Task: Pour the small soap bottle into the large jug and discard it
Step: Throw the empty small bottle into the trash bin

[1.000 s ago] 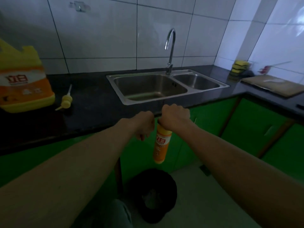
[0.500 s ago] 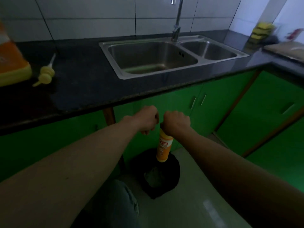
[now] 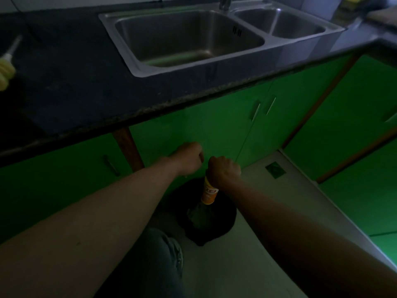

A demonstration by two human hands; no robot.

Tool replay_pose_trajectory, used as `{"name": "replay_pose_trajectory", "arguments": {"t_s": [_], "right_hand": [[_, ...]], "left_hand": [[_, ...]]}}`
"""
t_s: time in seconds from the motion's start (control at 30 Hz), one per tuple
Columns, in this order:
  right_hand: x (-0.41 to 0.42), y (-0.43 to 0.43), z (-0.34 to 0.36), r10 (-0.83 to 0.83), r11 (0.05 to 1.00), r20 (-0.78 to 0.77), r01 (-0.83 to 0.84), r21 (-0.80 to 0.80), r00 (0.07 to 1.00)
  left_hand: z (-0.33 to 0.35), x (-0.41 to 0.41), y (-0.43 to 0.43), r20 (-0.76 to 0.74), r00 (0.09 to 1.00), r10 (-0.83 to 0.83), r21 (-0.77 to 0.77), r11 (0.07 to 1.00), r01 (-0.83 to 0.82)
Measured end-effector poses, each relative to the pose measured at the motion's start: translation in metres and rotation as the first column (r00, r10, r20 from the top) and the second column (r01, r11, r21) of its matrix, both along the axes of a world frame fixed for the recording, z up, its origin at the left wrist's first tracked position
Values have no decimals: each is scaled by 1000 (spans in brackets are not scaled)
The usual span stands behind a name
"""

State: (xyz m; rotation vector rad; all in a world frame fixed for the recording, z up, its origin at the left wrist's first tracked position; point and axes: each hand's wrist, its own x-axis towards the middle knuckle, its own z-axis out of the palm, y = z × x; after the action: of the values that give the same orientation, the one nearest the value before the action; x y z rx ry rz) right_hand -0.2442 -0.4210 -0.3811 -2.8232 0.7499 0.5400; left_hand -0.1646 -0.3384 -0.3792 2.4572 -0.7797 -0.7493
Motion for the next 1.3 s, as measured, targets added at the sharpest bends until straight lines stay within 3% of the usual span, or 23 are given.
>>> {"name": "replay_pose_trajectory", "arguments": {"t_s": [0.33,0.83,1.3], "right_hand": [[2,-3,-56,-32,997,-74,37,67,997],[4,-12,-127,-61,962,-217,115,246,974],[0,-9,-185,-153,909,-310,256,328,938]], "left_hand": [[-37,5,-7,17,1000,-4,-27,1000,4],[-88,18,-11,-139,990,38,-38,998,-44],[-122,14,-21,-152,987,-52,-43,998,46]]}}
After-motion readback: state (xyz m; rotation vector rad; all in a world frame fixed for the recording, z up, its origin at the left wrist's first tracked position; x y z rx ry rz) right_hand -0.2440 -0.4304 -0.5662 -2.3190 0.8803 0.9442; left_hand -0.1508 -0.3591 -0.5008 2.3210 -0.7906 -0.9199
